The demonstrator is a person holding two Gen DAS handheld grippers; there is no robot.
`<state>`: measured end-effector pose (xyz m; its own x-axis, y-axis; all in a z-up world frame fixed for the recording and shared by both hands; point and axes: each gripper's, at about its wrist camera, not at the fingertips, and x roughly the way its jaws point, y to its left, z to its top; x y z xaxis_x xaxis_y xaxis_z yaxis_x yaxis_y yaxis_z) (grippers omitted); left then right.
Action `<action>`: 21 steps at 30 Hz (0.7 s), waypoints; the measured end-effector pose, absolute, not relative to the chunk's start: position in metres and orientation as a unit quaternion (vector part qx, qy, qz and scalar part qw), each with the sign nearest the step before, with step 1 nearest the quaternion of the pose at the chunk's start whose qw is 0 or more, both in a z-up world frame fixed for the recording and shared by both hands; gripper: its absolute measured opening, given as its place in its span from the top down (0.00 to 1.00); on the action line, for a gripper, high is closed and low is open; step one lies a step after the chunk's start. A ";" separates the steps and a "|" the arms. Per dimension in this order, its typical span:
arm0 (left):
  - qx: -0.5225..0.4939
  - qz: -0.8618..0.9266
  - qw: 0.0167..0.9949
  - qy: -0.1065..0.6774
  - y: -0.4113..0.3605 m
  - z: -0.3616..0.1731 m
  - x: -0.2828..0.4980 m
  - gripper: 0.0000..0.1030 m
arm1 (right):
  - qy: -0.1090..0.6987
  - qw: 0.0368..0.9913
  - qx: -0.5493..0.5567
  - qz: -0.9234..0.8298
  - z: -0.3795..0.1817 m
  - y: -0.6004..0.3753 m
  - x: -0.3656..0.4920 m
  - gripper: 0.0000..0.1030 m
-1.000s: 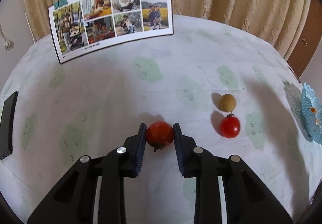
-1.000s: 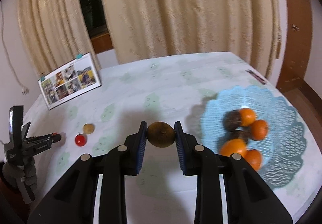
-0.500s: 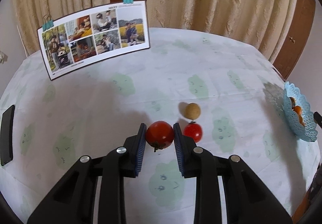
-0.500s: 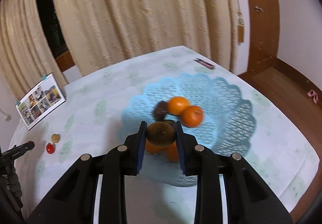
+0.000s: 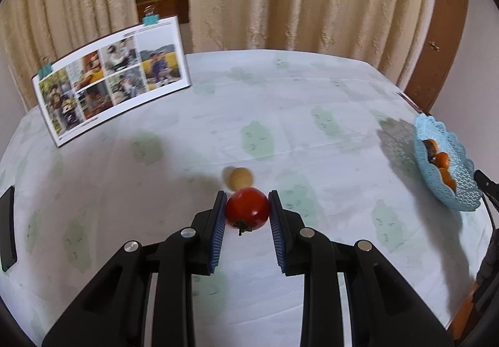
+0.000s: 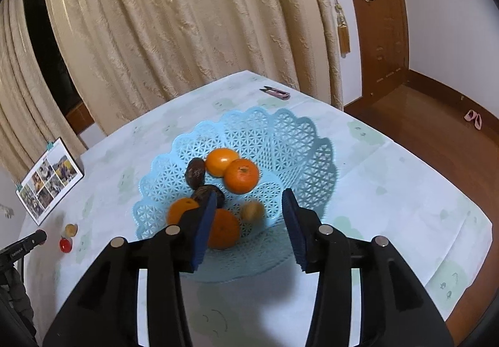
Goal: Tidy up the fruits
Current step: 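Carry the kiwi into the basket and open the right tool, then lower the red tomato into the basket and open the left tool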
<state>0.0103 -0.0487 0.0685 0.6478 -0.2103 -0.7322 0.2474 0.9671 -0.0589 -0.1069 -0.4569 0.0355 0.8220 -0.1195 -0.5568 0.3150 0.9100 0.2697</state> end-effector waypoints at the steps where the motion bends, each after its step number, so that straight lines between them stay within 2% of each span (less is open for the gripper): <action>1: 0.026 -0.130 0.907 0.399 -0.054 0.070 0.010 0.73 | 0.273 0.938 0.180 -0.117 0.035 -0.459 -0.108 0.56; 21: 0.098 -0.289 0.876 0.374 -0.230 0.089 0.000 0.73 | 0.234 0.943 0.194 -0.133 0.030 -0.468 -0.127 0.54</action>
<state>-0.0003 -0.2298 0.0886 0.5535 -0.4325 -0.7118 0.5789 0.8142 -0.0446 -0.1273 -0.4677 0.0299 0.8553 -0.1605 -0.4926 0.3419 0.8892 0.3040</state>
